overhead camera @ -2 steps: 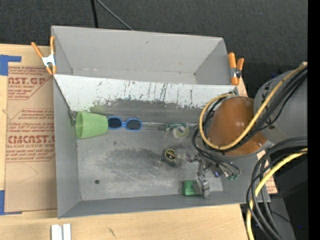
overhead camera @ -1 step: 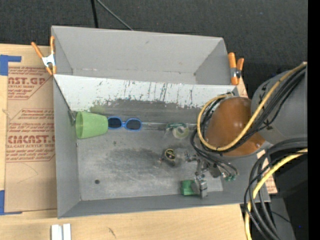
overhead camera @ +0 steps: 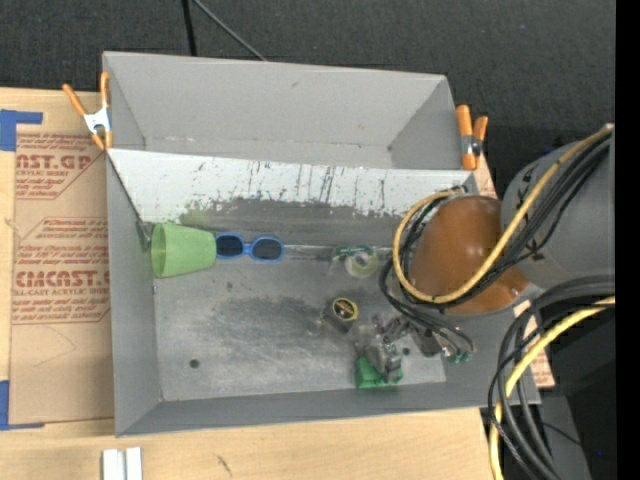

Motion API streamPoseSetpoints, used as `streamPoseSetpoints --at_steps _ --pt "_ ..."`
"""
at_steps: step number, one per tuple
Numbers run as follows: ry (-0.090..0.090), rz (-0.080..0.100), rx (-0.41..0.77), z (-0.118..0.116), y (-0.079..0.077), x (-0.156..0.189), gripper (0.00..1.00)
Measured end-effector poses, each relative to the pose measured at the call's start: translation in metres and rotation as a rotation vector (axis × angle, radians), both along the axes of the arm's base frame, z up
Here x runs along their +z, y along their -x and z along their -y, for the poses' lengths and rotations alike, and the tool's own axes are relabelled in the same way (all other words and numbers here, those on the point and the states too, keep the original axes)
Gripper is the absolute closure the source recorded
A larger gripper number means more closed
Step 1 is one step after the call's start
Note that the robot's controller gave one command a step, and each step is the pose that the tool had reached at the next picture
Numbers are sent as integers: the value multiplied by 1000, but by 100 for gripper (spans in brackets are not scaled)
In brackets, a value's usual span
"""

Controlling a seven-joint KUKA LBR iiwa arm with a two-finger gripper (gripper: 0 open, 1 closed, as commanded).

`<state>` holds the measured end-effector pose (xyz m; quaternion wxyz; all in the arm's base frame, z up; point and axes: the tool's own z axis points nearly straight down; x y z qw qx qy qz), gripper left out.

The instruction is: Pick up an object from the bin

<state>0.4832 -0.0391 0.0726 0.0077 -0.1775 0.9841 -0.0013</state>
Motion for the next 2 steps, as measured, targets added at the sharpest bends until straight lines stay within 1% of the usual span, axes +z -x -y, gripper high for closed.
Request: streamPoseSetpoints --at_steps 1,2 --pt "-3 5 1 -2 -1 1 0" --pt "2 -18 0 1 4 -1 100"
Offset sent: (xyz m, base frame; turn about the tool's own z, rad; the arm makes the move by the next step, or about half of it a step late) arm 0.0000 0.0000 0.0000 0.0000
